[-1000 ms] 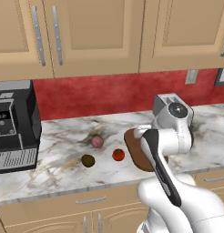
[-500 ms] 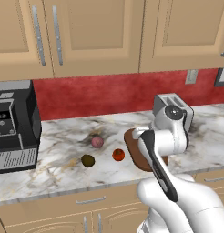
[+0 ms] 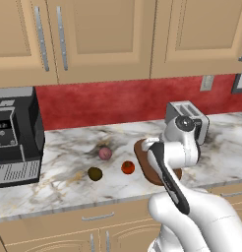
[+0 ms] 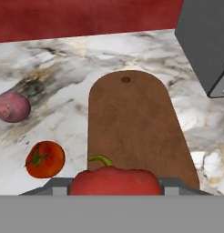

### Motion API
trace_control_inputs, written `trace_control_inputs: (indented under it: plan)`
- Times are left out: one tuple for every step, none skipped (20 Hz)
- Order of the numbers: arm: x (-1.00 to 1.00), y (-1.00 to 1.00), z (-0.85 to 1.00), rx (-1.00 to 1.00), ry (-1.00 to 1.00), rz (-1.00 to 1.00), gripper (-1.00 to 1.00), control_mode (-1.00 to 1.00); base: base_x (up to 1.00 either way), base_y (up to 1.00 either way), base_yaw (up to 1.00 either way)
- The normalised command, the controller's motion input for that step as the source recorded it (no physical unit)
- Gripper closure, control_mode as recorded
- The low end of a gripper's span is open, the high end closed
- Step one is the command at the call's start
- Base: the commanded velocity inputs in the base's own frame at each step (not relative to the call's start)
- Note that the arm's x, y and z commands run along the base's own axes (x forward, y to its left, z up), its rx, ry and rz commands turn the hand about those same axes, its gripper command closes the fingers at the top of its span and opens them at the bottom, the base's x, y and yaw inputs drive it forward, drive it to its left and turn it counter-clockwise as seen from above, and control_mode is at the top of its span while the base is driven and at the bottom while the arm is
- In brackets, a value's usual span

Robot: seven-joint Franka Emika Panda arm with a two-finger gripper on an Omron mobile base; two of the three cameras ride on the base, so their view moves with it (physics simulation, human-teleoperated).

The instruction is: Place the avocado, onion, tomato, and bell pepper on the cutting board.

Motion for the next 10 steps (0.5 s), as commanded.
trace_control_inputs:
  plan:
    - [0.22,0.0,-0.17,0.0,0.0,0.0,1.0,-1.0,0.0,0.0,0.0]
    - [0.25,0.0,-0.17,0.0,0.0,0.0,1.0,-1.0,0.0,0.0,0.0]
    - [0.26,0.0,-0.19,0.0,0.0,0.0,1.0,-1.0,0.0,0.0,0.0]
    - [0.29,0.0,-0.2,0.0,0.01,0.0,1.0,-1.0,0.0,0.0,0.0]
    - [0.36,0.0,-0.21,0.0,0.03,0.0,1.0,-1.0,0.0,0.0,0.0]
    - [0.46,0.0,-0.26,0.0,0.06,0.0,1.0,-1.0,0.0,0.0,0.0]
    - [0.44,0.0,-0.25,0.0,0.06,0.0,1.0,-1.0,0.0,0.0,0.0]
    - [0.42,0.0,-0.24,0.0,0.06,0.0,1.0,-1.0,0.0,0.0,0.0]
    - [0.35,0.0,-0.24,0.0,0.06,0.0,1.0,-1.0,0.0,0.0,0.0]
    - [0.31,0.0,-0.21,0.0,0.06,0.0,1.0,-1.0,0.0,0.0,0.0]
